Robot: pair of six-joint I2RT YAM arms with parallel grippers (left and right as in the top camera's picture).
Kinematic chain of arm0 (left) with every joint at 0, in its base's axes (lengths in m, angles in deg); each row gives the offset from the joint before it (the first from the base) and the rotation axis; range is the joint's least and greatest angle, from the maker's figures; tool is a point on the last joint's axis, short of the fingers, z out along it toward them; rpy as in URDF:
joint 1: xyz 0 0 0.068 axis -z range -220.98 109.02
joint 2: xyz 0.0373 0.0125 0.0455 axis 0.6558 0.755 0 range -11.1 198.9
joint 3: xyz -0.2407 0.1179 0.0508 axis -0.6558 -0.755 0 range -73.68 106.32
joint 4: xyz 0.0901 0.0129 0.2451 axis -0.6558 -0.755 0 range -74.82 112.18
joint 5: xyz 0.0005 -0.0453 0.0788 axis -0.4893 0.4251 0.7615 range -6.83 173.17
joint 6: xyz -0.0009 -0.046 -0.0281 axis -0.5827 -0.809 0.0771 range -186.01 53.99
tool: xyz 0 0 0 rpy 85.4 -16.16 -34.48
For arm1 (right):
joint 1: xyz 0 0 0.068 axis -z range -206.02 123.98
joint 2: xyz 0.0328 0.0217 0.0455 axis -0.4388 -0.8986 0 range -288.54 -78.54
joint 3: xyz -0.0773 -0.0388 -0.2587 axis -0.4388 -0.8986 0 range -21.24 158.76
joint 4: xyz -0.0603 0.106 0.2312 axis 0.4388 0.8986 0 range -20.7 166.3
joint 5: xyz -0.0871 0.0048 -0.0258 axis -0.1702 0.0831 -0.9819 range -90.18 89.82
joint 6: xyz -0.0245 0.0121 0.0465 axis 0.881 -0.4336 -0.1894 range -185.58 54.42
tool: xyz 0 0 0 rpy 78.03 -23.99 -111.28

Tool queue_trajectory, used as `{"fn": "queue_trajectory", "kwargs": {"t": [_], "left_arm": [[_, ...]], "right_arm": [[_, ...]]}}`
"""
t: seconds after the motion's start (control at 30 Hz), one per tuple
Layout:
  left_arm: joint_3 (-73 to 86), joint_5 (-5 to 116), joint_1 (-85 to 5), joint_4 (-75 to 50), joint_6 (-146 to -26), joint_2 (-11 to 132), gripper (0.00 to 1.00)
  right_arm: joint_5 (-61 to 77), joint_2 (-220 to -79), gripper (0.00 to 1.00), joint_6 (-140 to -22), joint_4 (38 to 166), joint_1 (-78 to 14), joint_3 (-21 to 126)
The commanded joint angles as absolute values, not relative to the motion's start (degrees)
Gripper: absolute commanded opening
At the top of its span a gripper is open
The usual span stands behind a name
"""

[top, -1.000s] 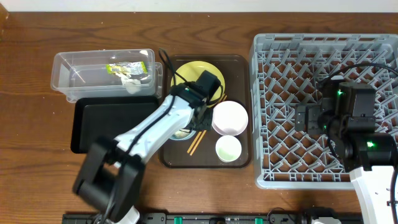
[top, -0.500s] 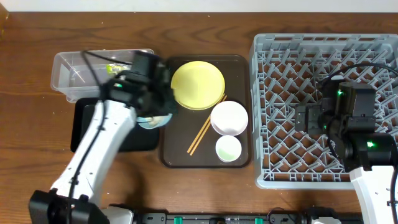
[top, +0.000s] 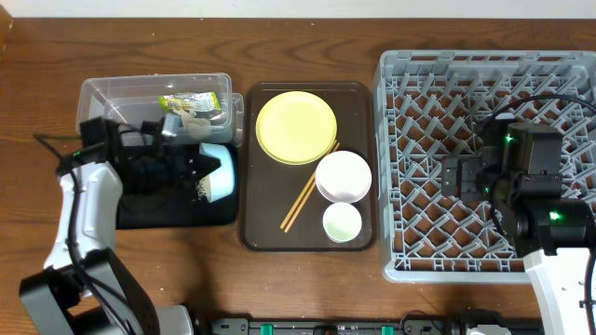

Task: Sort waste into correct bins and load items into the dishwasher rack
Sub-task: 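Tip the blue bowl over the black tray to pour out rice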

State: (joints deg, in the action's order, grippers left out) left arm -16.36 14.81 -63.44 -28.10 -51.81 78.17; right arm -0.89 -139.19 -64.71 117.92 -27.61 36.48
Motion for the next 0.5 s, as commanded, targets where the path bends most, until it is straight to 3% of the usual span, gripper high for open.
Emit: {"fn": "queue_trajectory", "kwargs": {"t": [0.0, 0.13, 0.47], "left_arm": [[-18.7, -0.3, -67.6, -27.8, -45.9, 80.4, 0.06], [-20.7, -6.7, -72.0, -27.5, -45.9, 84.4, 0.06], [-21.0, -7.0, -76.7, -28.3, -58.7, 90.4, 0.06]], "right_arm": [[-1.2, -139.2, 0.99, -64.5, 118.0, -27.9, 37.6], [-1.2, -139.2, 0.99, -64.5, 118.0, -27.9, 37.6], [-1.2, -139.2, 0.99, -64.5, 118.3, -27.9, 37.6]]}}
